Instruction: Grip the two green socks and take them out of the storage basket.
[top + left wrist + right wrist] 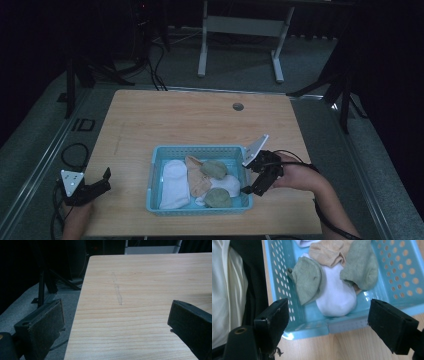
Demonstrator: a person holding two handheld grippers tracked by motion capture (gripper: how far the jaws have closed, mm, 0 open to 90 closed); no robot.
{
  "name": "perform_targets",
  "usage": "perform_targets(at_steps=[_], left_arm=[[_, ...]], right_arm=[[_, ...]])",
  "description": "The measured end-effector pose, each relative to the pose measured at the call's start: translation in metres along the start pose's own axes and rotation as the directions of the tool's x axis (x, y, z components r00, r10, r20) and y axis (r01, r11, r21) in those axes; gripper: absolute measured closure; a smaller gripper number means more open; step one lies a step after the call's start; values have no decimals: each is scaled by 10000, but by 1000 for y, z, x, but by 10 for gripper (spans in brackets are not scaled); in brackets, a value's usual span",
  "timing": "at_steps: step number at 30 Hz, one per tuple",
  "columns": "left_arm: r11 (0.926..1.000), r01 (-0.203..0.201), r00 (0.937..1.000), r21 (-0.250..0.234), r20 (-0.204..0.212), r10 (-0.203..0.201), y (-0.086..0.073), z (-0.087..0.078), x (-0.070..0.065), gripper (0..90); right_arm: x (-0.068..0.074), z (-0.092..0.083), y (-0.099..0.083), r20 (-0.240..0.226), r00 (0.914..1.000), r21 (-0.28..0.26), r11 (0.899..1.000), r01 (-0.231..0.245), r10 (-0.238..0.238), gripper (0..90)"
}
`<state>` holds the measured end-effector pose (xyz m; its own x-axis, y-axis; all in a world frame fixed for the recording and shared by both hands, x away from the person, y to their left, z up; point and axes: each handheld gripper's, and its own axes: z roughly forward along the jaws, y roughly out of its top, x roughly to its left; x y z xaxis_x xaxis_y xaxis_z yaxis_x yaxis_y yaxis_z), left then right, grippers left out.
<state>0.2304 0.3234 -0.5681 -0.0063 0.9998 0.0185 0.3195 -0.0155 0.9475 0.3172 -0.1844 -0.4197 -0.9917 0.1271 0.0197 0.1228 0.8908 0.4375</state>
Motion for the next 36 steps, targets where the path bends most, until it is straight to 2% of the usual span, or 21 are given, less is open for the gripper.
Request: perform_targets(at_steps=[8, 9, 10, 25, 32, 36], left_arm=[[10000, -27, 10000, -12, 7, 27, 0, 0, 0, 4], [10000, -25, 10000, -11, 8, 25, 0, 0, 0, 4], [10000, -13, 10000, -13, 7, 13, 0, 0, 0, 4], [10000, -50, 10000, -4, 38, 50, 0, 0, 0, 4], [10000, -56, 10000, -6, 42, 56, 0, 0, 0, 3], [10000, -57, 10000, -11, 39, 57, 0, 0, 0, 3]], right_arm=[[2, 19, 14, -319, 9986, 212, 9988, 438, -432, 199], [2, 19, 14, -319, 9986, 212, 9988, 438, -432, 199], [2, 23, 16, -513, 9977, 333, 9984, 452, -435, 209], [1, 51, 27, -829, 9950, 674, 9959, 611, -554, 269], [3, 65, 30, -814, 9934, 874, 9923, 877, -806, 370], [5, 74, 32, -1083, 9907, 1015, 9904, 933, -822, 428]])
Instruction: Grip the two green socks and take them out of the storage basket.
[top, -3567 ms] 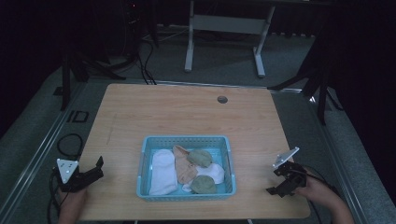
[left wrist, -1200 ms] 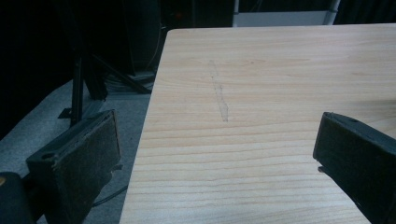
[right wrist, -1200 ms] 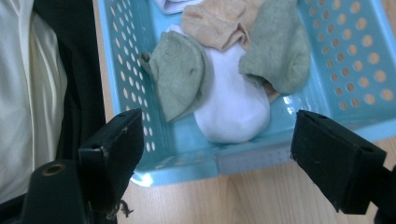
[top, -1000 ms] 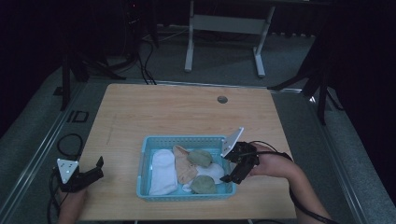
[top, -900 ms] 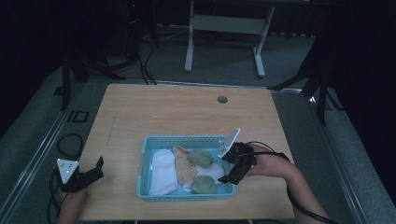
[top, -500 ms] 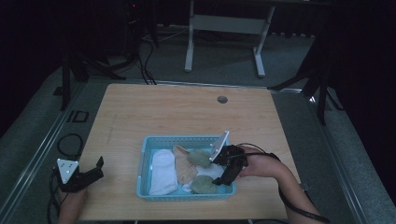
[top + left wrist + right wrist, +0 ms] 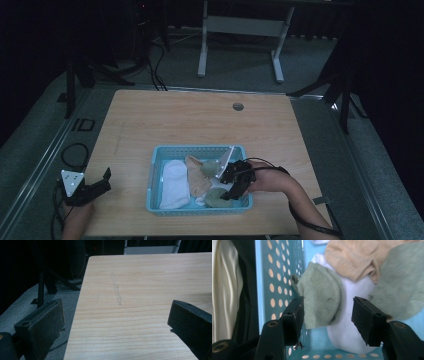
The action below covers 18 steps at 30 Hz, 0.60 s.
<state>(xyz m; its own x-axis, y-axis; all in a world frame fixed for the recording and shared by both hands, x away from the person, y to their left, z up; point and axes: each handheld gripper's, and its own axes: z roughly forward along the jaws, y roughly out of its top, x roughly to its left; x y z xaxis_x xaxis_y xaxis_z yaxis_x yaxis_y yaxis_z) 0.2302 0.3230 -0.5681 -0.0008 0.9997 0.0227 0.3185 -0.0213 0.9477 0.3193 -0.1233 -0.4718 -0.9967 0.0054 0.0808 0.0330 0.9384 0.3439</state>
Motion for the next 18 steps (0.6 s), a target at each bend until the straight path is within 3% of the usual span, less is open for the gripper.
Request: perform_targets(at_steps=[4, 12, 18], left_arm=[[10000, 4, 10000, 2, -1, -4, 0, 0, 0, 3], [10000, 1, 10000, 12, -3, -1, 0, 0, 0, 4], [10000, 5, 10000, 11, 6, -5, 0, 0, 0, 4]], right_arm=[[-1, 11, 2, 44, 10000, 368, 9993, -26, 24, 451], [-5, 25, 5, -136, 9999, 589, 9982, -51, 59, 504], [-5, 29, 6, -120, 9999, 850, 9963, 132, -122, 723]])
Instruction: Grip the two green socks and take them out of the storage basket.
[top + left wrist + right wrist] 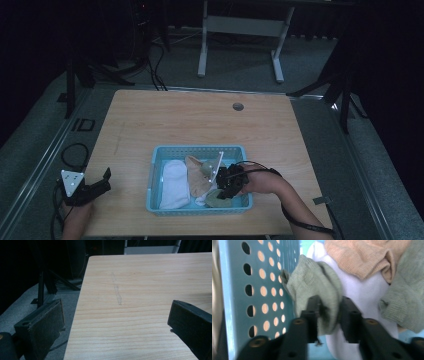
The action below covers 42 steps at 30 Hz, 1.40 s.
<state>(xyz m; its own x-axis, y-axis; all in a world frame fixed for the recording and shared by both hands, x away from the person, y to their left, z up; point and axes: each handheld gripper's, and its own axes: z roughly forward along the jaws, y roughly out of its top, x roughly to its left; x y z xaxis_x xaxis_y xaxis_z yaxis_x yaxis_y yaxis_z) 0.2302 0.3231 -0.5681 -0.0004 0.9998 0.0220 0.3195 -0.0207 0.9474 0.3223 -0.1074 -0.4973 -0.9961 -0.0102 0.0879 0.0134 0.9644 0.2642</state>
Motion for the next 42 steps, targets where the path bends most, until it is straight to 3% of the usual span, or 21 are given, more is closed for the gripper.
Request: perform_targets(at_steps=[6, 16, 22, 33, 42], left_arm=[[10000, 8, 10000, 2, -18, -8, 0, 0, 0, 4], [10000, 9, 10000, 7, -47, -9, 0, 0, 0, 4], [10000, 18, 10000, -7, -63, -18, 0, 0, 0, 4], [10000, 30, 10000, -9, -72, -30, 0, 0, 0, 3], [10000, 25, 10000, 10, -87, -25, 0, 0, 0, 4]], right_arm=[[3, -8, 0, -206, 9997, -11, 10000, 93, -93, 767], [7, -26, 2, 110, 9995, -229, 9993, 293, -290, 788], [12, -52, 6, 444, 9977, -618, 9966, 539, -512, 791], [18, -97, 7, 1008, 9936, -1186, 9909, 630, -511, 793], [19, -119, 0, 1505, 9880, -1581, 9856, 593, -353, 792]])
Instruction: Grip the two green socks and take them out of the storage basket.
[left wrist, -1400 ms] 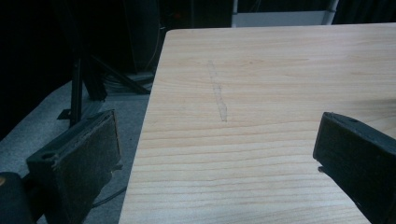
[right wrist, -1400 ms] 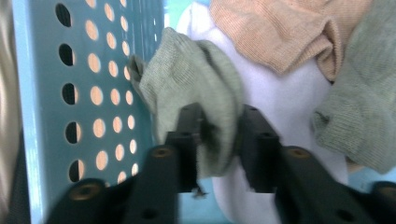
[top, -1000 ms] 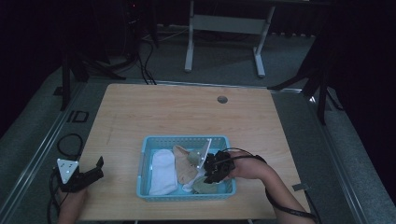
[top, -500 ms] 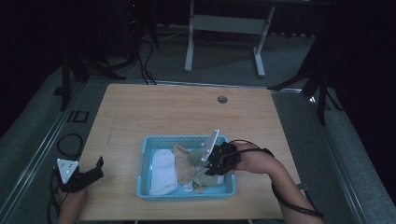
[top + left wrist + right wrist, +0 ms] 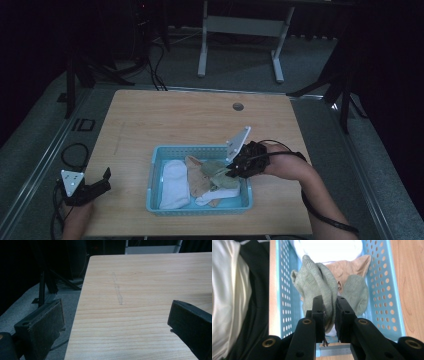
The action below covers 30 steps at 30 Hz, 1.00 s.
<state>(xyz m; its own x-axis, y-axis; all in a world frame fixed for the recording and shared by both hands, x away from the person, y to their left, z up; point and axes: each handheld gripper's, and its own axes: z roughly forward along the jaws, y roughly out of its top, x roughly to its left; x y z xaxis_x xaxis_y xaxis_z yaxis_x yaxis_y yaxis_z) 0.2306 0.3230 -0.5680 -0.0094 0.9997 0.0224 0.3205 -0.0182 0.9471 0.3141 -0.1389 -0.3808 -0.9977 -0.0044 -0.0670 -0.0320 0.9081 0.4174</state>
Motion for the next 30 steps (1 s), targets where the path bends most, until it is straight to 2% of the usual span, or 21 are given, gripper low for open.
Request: perform_targets(at_steps=[2, 7, 16, 25, 30], left_arm=[[10000, 17, 10000, 1, 1, -17, 0, 0, 0, 4], [10000, 6, 10000, 1, -2, -6, 0, 0, 0, 4], [10000, -9, 10000, 0, -14, 9, 0, 0, 0, 3], [10000, 8, 10000, 27, -5, -8, 0, 0, 0, 4], [10000, -11, 10000, 12, -16, 11, 0, 0, 0, 4]], right_arm=[[-1, -6, -2, 24, 10000, -166, 9999, -37, 38, 791], [-2, -22, -7, 416, 9989, -375, 9991, -184, 200, 791], [-3, -44, -25, 907, 9941, -446, 9975, -549, 588, 792], [-3, -59, -58, 1297, 9836, -682, 9907, -1175, 1255, 791], [-3, -61, -79, 1344, 9772, -769, 9849, -1551, 1644, 791]])
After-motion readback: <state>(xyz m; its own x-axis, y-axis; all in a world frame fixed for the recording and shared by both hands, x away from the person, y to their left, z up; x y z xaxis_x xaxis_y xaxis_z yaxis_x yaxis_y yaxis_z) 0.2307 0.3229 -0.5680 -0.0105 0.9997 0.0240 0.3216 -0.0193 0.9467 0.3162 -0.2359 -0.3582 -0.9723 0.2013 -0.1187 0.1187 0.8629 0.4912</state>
